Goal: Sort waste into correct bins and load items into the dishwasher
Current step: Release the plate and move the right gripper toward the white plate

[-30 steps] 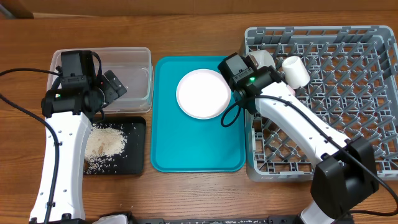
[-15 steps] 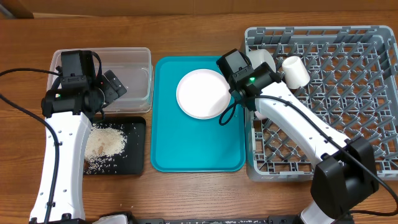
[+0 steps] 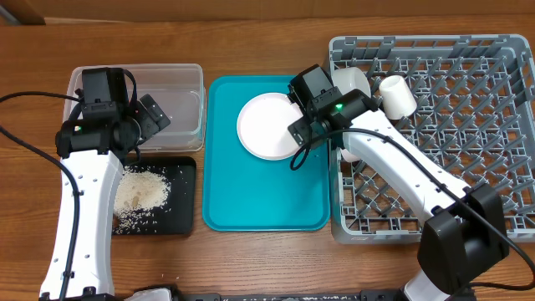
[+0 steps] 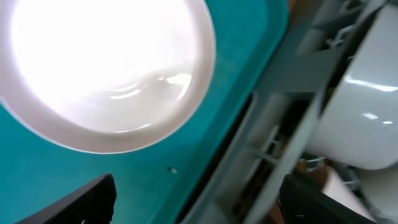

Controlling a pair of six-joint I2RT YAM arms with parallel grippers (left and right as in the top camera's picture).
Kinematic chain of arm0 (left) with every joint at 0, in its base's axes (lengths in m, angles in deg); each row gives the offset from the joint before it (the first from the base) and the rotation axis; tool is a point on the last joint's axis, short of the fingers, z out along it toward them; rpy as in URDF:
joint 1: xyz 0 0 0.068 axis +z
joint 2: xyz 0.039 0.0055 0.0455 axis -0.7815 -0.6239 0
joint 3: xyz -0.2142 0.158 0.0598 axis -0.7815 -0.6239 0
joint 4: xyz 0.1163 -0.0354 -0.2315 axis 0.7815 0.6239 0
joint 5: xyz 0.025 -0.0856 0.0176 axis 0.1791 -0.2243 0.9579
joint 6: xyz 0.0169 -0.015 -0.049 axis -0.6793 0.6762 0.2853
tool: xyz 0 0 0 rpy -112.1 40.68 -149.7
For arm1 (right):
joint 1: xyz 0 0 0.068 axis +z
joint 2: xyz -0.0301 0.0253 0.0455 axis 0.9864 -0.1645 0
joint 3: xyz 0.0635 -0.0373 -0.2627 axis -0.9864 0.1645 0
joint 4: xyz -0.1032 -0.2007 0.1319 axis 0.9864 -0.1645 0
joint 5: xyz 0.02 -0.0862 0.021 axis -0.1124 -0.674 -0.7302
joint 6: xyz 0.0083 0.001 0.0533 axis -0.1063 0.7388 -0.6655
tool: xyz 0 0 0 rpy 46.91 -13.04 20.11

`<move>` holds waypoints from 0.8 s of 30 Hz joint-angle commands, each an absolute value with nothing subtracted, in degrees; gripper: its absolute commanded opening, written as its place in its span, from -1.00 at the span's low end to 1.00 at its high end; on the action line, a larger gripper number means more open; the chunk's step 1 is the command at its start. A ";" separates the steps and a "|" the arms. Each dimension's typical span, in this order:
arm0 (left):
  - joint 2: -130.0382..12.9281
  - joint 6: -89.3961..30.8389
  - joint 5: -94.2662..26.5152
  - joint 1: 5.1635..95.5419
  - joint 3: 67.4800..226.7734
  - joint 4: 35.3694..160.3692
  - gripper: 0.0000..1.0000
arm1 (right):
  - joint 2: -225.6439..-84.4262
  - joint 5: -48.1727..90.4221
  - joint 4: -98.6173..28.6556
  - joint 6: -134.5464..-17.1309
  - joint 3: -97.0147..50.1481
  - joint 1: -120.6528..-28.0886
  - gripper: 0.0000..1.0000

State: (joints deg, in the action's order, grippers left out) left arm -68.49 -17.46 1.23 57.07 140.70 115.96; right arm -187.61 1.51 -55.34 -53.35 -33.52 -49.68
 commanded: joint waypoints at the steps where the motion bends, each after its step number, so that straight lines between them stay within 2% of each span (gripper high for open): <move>1: -68.18 -16.66 1.16 57.12 141.49 115.76 1.00 | -187.55 7.43 -55.54 -60.23 -33.19 -49.49 0.65; 9: -68.18 -16.66 1.16 57.12 141.49 115.74 1.00 | -187.57 7.41 -62.23 -63.73 -33.19 -49.49 0.30; 24: -68.18 -16.66 1.16 57.12 141.49 115.74 1.00 | -187.55 5.01 -73.11 -63.71 -33.19 -49.60 0.28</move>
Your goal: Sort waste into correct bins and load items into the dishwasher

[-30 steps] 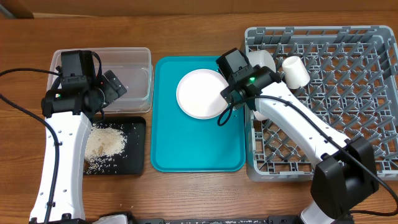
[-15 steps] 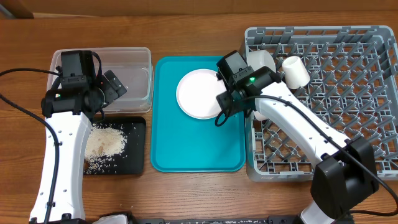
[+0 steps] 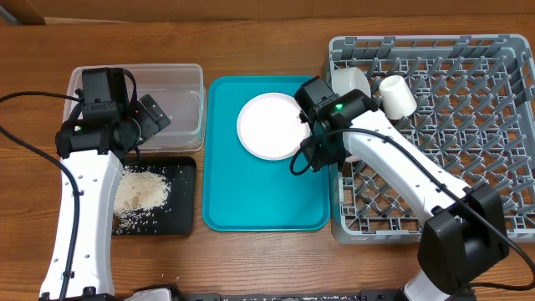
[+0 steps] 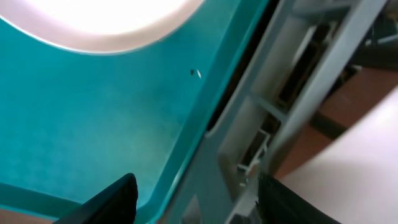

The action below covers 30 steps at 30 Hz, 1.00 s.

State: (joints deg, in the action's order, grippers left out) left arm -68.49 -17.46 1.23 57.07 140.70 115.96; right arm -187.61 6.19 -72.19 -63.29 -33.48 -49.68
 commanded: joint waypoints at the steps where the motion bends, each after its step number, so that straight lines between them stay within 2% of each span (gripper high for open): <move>1: -68.18 -16.66 1.16 57.12 141.49 115.74 1.00 | -187.55 4.98 -74.18 -63.71 -33.19 -49.60 0.29; 4: -68.18 -16.66 1.16 57.12 141.49 115.74 1.00 | -187.55 3.06 -76.10 -63.73 -33.19 -49.60 0.37; 11: -68.18 -16.66 1.16 57.12 141.49 115.74 1.00 | -187.55 -4.94 -77.98 -63.73 -33.19 -49.64 0.40; 22: -68.18 -16.66 1.16 57.12 141.49 115.74 1.00 | -187.57 -5.31 -72.74 -63.71 -33.19 -52.70 0.49; 30: -68.18 -16.66 1.16 57.12 141.49 115.74 1.00 | -187.35 -5.29 -74.97 -63.69 -33.39 -53.57 0.49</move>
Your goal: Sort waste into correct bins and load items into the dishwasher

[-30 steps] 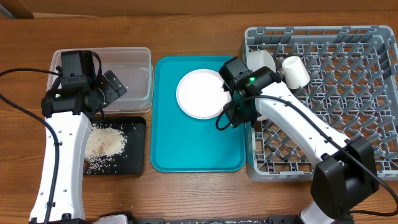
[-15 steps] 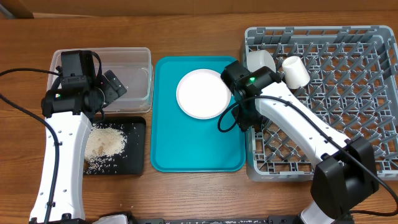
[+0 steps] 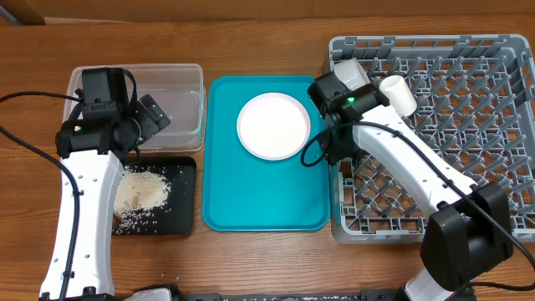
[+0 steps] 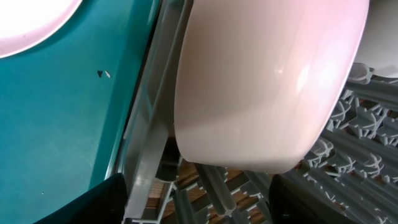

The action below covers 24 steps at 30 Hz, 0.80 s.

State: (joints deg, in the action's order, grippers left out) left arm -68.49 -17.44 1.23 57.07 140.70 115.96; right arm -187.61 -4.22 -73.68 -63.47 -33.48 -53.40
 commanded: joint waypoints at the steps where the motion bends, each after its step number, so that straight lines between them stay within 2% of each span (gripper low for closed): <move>1: -68.18 -16.66 1.16 57.12 141.49 115.74 1.00 | -187.22 -5.22 -75.54 -63.71 -33.61 -53.55 0.49; 10: -68.18 -16.66 1.16 57.12 141.49 115.74 1.00 | -182.54 3.08 -78.18 -63.73 -40.14 -53.55 0.46; 17: -68.18 -16.66 1.16 57.12 141.49 115.74 1.00 | -179.42 3.13 -67.89 -65.54 -40.80 -53.62 0.46; 19: -68.18 -16.66 1.16 57.12 141.49 115.76 1.00 | -179.59 3.15 -65.39 -66.77 -40.73 -53.73 0.30; 22: -68.18 -16.66 1.16 57.12 141.49 115.74 1.00 | -179.66 3.10 -62.66 -67.73 -40.69 -53.73 -0.10; 24: -68.18 -16.66 1.16 57.12 141.49 115.74 1.00 | -179.66 3.10 -61.55 -68.82 -40.69 -53.95 -0.44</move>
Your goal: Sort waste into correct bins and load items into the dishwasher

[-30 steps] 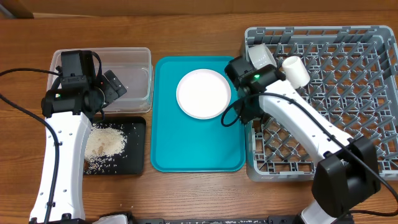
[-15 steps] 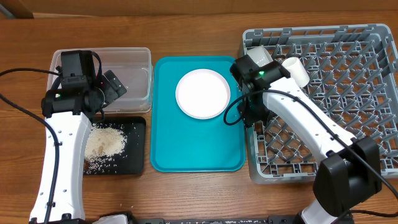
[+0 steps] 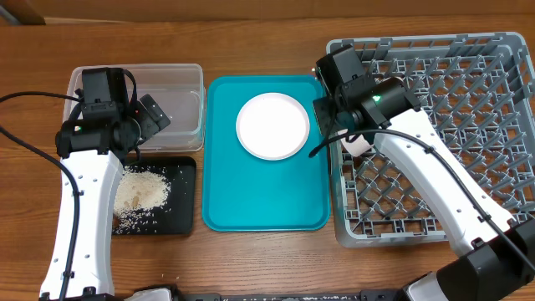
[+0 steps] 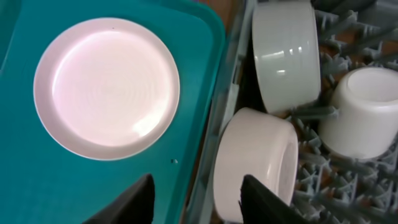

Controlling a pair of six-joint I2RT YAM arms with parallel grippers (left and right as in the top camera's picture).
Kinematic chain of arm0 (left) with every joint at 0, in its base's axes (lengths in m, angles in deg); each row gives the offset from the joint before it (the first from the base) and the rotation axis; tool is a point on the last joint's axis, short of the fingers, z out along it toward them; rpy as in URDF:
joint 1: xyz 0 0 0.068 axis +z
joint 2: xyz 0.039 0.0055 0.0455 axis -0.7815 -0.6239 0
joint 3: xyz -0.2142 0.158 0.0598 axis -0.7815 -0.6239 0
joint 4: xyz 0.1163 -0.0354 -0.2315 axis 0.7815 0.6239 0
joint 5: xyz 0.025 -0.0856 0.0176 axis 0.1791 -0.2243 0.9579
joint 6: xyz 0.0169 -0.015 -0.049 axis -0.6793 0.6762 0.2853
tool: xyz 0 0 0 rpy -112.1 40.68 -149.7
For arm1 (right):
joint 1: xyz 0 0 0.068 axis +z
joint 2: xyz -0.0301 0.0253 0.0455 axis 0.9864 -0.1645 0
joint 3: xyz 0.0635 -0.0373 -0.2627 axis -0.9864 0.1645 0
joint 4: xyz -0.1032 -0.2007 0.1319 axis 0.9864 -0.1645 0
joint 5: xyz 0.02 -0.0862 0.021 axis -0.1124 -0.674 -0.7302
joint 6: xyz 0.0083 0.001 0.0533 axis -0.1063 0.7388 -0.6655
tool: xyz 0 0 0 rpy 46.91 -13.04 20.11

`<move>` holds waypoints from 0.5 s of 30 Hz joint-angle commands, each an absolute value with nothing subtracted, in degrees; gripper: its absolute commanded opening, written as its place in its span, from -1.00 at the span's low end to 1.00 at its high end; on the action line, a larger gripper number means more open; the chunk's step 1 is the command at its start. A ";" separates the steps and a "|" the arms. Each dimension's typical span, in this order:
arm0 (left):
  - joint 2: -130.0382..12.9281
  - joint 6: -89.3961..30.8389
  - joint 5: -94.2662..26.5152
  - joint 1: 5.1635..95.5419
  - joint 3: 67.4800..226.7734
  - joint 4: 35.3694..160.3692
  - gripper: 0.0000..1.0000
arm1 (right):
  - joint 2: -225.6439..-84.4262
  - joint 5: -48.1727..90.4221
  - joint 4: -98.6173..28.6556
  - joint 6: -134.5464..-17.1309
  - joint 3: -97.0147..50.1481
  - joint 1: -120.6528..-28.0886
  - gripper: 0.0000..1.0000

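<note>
A white plate (image 3: 272, 125) lies flat on the teal tray (image 3: 259, 201); the right wrist view shows the plate (image 4: 107, 87) at upper left. In the grey dish rack (image 3: 468, 167) a pinkish bowl (image 4: 252, 165) stands on edge by the left rim, with a pale grey bowl (image 4: 286, 53) behind it and a white cup (image 4: 364, 112) to the right. My right gripper (image 4: 196, 202) hangs open above the rack's left rim, holding nothing. My left gripper (image 3: 155, 115) is over the clear container (image 3: 180, 92); whether its jaws are apart does not show.
A black tray (image 3: 180, 213) holding spilled rice sits at the front left, below the clear container. The rack fills the right side, its pegs (image 3: 435, 192) bare across most of it. Wooden table surrounds everything. The right arm (image 3: 418, 159) crosses over the rack.
My right gripper was low and close against the pinkish bowl in the rack. It is now higher, with the plate, both bowls and the cup all in view. Left arm unchanged.
My right gripper was open, low over the tray's right side beside the plate. Then it was at the tray's edge by the rack rim, then close to the pinkish bowl in the rack. Now it is raised above the rim. The plate and left arm stayed put.
</note>
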State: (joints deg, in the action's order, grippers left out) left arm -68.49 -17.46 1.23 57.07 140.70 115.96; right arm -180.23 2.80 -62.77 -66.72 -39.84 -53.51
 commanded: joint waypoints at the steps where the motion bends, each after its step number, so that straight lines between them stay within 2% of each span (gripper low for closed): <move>1: -68.18 -16.66 1.16 57.12 141.49 115.74 1.00 | -179.66 2.82 -61.11 -69.81 -40.69 -54.23 -0.56; 2: -68.18 -16.66 1.16 57.12 141.49 115.76 1.00 | -179.72 2.67 -60.80 -70.66 -40.69 -54.67 -0.67; 6: -68.18 -16.66 1.16 57.12 141.49 115.74 1.00 | -180.05 2.69 -59.65 -73.17 -40.58 -57.38 -0.87; 15: -68.18 -16.66 1.16 57.12 141.49 115.76 1.00 | -184.62 2.69 -49.42 -73.17 -40.58 -64.59 -0.92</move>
